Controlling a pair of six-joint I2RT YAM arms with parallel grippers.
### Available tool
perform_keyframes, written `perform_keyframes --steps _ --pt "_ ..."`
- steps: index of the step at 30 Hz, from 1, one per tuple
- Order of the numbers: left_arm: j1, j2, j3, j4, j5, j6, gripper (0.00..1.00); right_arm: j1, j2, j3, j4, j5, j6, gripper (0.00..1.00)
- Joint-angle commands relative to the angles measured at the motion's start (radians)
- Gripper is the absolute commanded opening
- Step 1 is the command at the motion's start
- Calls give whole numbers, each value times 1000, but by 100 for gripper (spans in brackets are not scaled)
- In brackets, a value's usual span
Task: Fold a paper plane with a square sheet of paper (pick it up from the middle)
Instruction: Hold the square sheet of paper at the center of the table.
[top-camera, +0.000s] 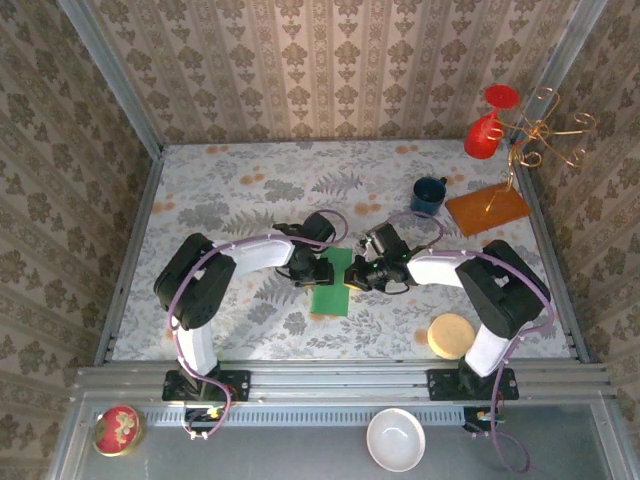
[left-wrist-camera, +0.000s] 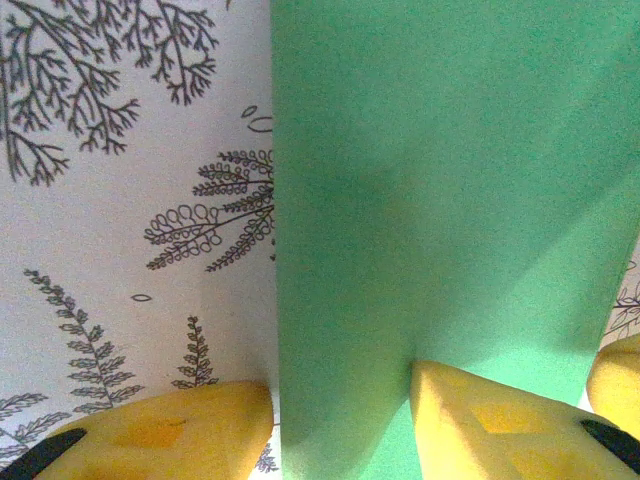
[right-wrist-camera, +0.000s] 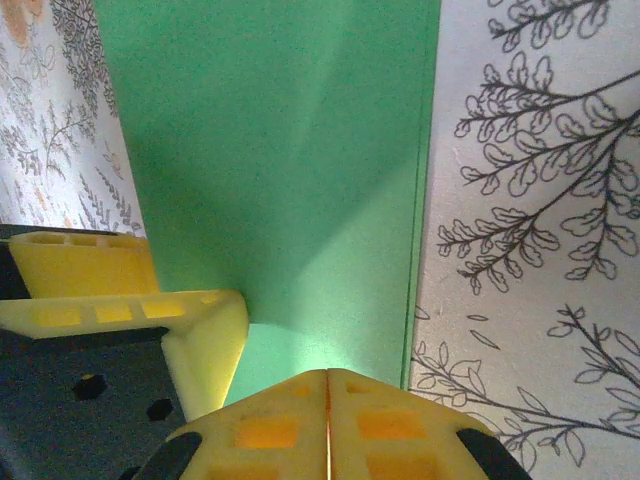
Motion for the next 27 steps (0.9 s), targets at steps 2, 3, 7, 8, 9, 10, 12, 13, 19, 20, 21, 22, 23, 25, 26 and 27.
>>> perform_keyframes --steps 2,3,7,8,9,10,12,13,19,20,21,22,23,25,26,27 --pt "-33 203 -101 48 40 -13 46 6 24 29 -11 -51 -27 10" --pt "-33 203 -101 48 41 -14 46 7 26 31 -17 -54 -30 10" --pt "-32 203 -102 49 42 -17 46 7 42 34 -21 -63 -41 10" --pt "-32 203 -104 52 44 -18 46 7 46 34 -22 -67 -43 10" --pt "-33 202 -105 53 45 -18 46 7 50 34 -23 -67 -45 10" --pt "-32 203 -107 54 45 -19 47 7 53 34 -27 -64 -47 10" --pt "-33 201 -109 54 47 -22 47 6 61 37 -51 -52 -58 10" --pt "-33 200 -109 52 47 -23 47 6 66 38 -67 -43 -66 9" --pt "-25 156 -110 39 42 -26 47 -6 128 41 -211 34 -145 8" --pt "-21 126 -111 36 35 -27 46 -12 142 43 -225 34 -157 8" --pt "-15 90 -115 36 21 -31 46 -16 155 48 -235 31 -170 8" --pt "-9 39 -116 32 -11 -35 47 -19 173 60 -251 19 -190 8" --pt "-1 -12 -109 21 -48 -36 47 -20 186 78 -268 6 -214 8" --pt "17 -105 -77 -5 -105 -27 48 -21 208 114 -307 2 -250 8" --pt "29 -148 -64 -14 -130 -23 49 -24 217 129 -323 1 -263 8" --pt "39 -184 -56 -15 -147 -22 50 -27 224 141 -335 -2 -277 8"
